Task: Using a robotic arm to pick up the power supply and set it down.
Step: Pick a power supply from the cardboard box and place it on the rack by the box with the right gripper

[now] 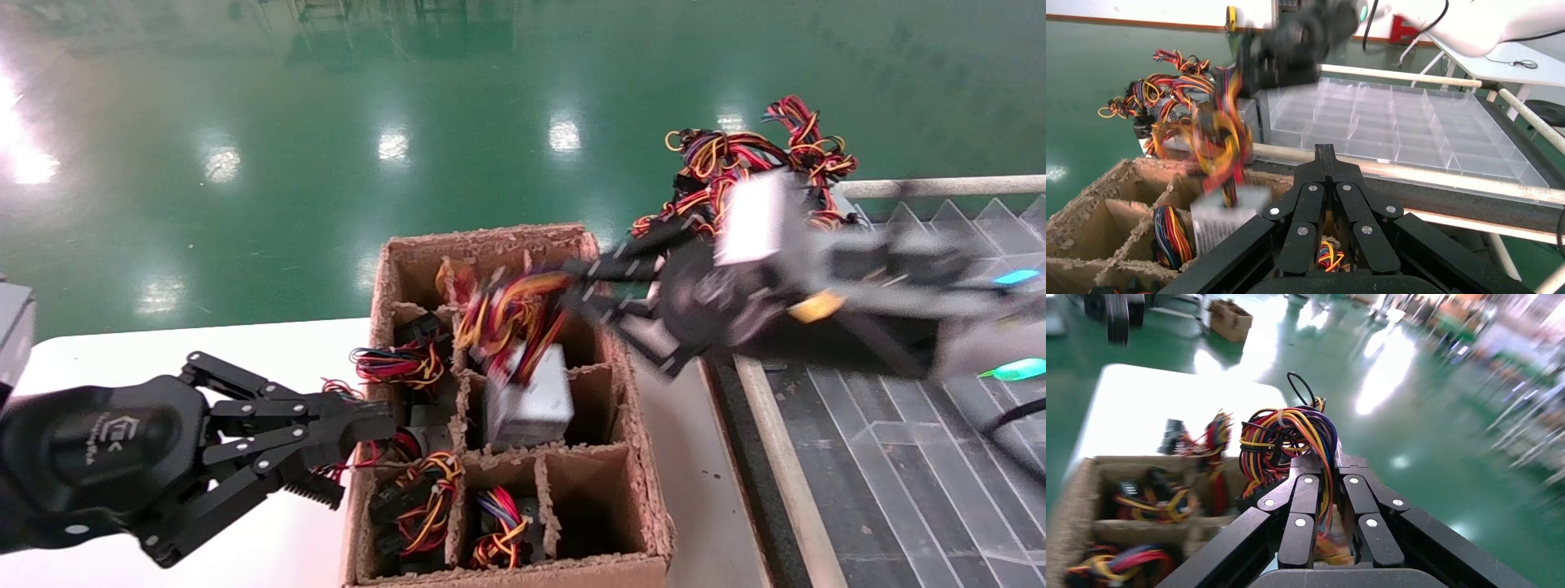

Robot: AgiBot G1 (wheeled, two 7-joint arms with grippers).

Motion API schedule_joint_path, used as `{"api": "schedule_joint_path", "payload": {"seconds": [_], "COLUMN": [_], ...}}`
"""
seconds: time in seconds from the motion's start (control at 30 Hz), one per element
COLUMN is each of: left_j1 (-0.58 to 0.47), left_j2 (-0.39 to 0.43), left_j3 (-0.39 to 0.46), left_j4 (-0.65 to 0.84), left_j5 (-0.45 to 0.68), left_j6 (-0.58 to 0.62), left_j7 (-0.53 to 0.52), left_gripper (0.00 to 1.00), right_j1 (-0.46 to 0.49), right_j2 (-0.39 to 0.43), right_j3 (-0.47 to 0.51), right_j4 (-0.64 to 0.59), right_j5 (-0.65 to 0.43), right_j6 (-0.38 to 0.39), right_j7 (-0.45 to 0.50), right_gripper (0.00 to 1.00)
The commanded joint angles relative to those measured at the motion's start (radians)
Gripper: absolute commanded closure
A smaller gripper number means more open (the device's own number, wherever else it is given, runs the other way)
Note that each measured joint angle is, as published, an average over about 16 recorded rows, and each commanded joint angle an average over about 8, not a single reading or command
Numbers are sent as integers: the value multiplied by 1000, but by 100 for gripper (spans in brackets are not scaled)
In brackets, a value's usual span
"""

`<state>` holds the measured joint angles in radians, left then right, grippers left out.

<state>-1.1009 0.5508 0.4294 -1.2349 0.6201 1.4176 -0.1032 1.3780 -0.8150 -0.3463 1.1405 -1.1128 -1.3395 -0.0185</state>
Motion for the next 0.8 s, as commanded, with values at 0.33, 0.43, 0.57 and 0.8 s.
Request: {"api": "schedule_joint_path", "payload": {"seconds": [0.33, 0.43, 0.57, 0.8], "left_j1": [0, 0, 0, 0], "left_j2": [0, 0, 0, 0], "left_j3": [0, 0, 0, 0], "left_j4": [0, 0, 0, 0], "left_j5": [0, 0, 0, 0], "left_j6": [0, 0, 0, 0], "left_j7": [0, 0, 0, 0], "left_gripper": [100, 100, 100, 100], "right_j1": [97, 126, 156, 159], "right_j2": [139, 168, 211, 299], "right_j3": [89, 101, 113, 125], "right_j4": [203, 207, 207, 204], "right_j5": [-20, -31, -50, -86], "right_j6": [65, 66, 66, 63], "right_j7": [16, 21, 42, 84], "right_gripper": [100, 100, 100, 100]}}
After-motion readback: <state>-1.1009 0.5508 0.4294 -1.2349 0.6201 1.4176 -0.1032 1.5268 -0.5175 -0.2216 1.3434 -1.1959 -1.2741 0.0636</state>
